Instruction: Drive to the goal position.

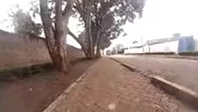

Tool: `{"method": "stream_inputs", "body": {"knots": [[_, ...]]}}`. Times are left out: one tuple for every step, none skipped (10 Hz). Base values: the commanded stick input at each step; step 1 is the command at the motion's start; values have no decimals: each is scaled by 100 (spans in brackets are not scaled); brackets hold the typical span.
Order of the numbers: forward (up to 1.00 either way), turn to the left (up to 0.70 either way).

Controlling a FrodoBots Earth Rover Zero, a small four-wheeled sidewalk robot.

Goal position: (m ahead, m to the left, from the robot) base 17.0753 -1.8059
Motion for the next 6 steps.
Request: {"method": "stream_inputs", "body": {"knots": [[70, 0], [70, 0], [70, 0], [70, 0], [70, 0], [70, 0]]}}
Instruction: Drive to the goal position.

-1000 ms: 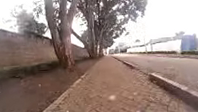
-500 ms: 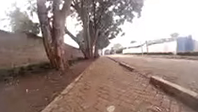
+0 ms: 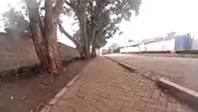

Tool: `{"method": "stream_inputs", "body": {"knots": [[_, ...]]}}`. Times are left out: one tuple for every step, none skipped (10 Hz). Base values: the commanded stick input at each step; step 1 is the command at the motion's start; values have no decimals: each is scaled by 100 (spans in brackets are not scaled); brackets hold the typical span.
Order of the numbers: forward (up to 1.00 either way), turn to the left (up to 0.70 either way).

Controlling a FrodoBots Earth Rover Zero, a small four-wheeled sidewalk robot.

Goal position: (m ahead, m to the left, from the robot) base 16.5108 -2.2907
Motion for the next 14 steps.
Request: {"method": "stream_inputs", "body": {"knots": [[70, 0], [70, 0], [70, 0], [70, 0], [70, 0], [70, 0], [70, 0], [70, 0], [70, 0], [70, 0], [70, 0], [70, 0], [70, 0], [70, 0]]}}
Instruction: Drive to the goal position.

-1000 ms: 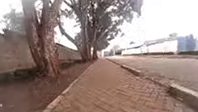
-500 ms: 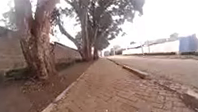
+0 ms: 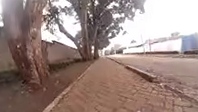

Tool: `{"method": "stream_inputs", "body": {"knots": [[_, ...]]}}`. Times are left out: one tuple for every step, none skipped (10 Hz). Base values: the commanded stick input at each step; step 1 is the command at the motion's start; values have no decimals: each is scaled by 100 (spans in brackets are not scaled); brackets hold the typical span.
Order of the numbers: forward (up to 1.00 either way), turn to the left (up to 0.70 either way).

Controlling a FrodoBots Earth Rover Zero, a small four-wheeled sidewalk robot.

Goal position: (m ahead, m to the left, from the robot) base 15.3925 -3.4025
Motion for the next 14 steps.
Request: {"method": "stream_inputs", "body": {"knots": [[70, 0], [70, 0], [70, 0], [70, 0], [70, 0], [70, 0], [70, 0], [70, 0], [70, 0], [70, 0], [70, 0], [70, 0], [70, 0], [70, 0]]}}
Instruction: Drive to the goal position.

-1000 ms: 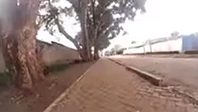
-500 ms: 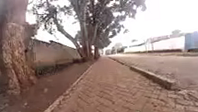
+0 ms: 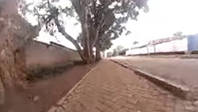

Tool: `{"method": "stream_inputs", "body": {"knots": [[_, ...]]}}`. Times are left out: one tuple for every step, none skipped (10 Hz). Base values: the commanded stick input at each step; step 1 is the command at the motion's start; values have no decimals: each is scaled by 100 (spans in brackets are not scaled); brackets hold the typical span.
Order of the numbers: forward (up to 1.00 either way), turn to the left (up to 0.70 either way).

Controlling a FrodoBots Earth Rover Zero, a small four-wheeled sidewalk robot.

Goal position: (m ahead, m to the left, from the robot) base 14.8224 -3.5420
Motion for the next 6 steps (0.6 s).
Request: {"method": "stream_inputs", "body": {"knots": [[70, 0], [70, 0], [70, -2], [70, -15], [70, -29], [70, -35]]}}
